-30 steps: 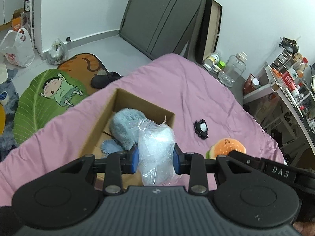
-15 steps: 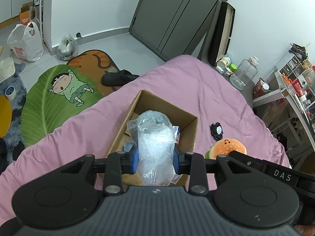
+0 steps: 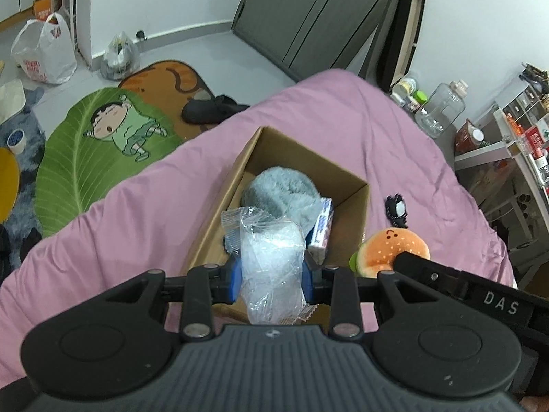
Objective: Organize soft objects
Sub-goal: 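Open both grippers to drop the bag and hamburger plush into the box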
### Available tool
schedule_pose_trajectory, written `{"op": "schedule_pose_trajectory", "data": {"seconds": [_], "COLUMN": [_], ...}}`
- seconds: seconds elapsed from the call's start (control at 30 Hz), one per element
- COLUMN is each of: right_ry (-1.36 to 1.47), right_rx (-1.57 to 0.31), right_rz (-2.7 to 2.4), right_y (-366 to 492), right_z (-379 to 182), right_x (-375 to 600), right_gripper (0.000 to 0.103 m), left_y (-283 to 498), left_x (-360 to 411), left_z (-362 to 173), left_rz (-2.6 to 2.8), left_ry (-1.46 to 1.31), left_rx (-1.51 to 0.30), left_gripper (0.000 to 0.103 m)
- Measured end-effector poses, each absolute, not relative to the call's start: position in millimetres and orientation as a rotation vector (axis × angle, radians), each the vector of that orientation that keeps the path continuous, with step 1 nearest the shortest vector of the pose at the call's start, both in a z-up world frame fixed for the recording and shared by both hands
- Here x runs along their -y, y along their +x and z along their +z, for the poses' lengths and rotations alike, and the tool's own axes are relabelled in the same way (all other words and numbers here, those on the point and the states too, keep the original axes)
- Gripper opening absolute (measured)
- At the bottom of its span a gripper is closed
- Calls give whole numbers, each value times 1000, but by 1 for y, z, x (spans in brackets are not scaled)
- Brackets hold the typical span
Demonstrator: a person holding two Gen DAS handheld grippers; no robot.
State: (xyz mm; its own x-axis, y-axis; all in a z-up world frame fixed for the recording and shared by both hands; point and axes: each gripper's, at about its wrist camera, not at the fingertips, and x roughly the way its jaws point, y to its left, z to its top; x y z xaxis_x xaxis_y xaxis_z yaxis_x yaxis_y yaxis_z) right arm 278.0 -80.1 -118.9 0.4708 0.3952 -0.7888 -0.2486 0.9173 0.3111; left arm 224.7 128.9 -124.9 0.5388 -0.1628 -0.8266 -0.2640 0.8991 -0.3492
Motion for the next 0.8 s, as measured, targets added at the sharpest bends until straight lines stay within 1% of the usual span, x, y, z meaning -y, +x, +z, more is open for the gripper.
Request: {"op": "schedule_pose_trajectory", "data": {"seconds": [0.3,0.33,0.4,0.8], "right_ry": [144,142,138,111], "right_rx": [-1055,-1061,-1073,-1127], "right_rz": [408,410,414,459], "right_y": [288,289,290,286], "right_z": [-134,-136,-139,-149], "right_x": [71,70,67,56], "right_gripper": [22,22,22,23], "left_y": [240,241,243,243], "left_x": [-132,-132,-133,-134], "left_z": [-148,-149,-151,-145], "left_rz": [84,91,95,121], "left_ry": [-479,-480,-487,-497], "left_rx": [-1080,-1088,-1098,-1089], "left_gripper": [33,35,36,37]}}
